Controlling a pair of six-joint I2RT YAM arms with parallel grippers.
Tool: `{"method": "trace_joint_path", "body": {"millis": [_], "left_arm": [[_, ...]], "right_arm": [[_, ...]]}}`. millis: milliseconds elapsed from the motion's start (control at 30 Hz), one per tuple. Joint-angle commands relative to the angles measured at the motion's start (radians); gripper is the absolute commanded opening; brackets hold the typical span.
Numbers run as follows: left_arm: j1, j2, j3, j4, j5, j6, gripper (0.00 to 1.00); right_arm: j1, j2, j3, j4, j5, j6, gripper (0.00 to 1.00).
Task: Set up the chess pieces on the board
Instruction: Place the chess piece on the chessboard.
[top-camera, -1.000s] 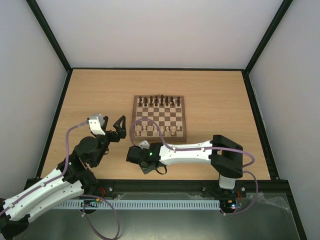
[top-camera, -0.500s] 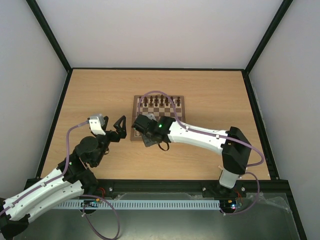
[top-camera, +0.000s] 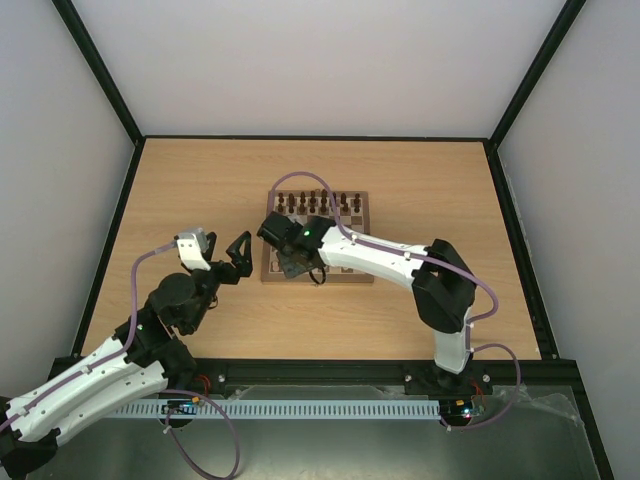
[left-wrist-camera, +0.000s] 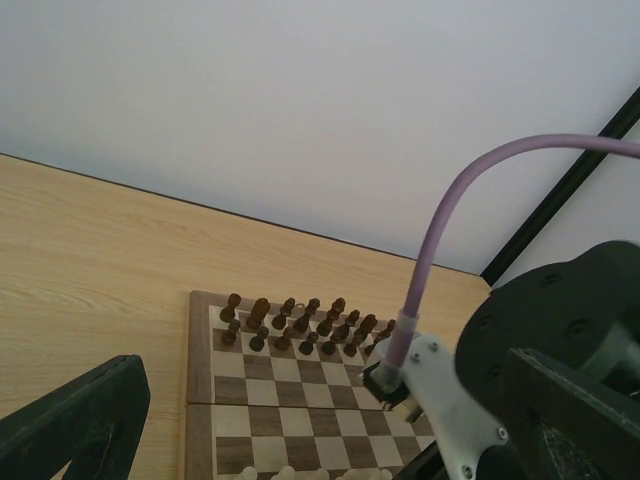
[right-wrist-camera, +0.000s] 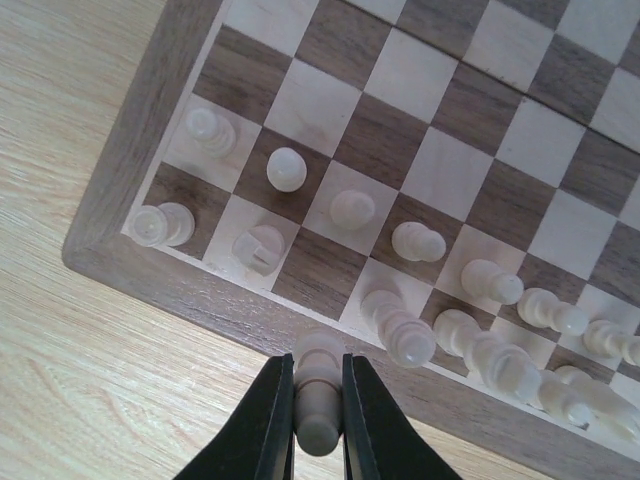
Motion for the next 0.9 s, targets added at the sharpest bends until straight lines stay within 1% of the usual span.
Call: {"method": "trace_joint_path", "body": {"millis": [0,867], "left_arm": [[-0.001,-0.014,-0.005,0.017,-0.004,-0.004,0.99],[-0.002,-0.015,-0.005,0.017,-0.008,-0.006,0.99]], "right_arm": [[-0.009,0.042,0.029,-0.047,-0.018,-0.030,0.08],[-0.056,0.095,0.025,0.029,-0.058,-0.046,0.08]]}}
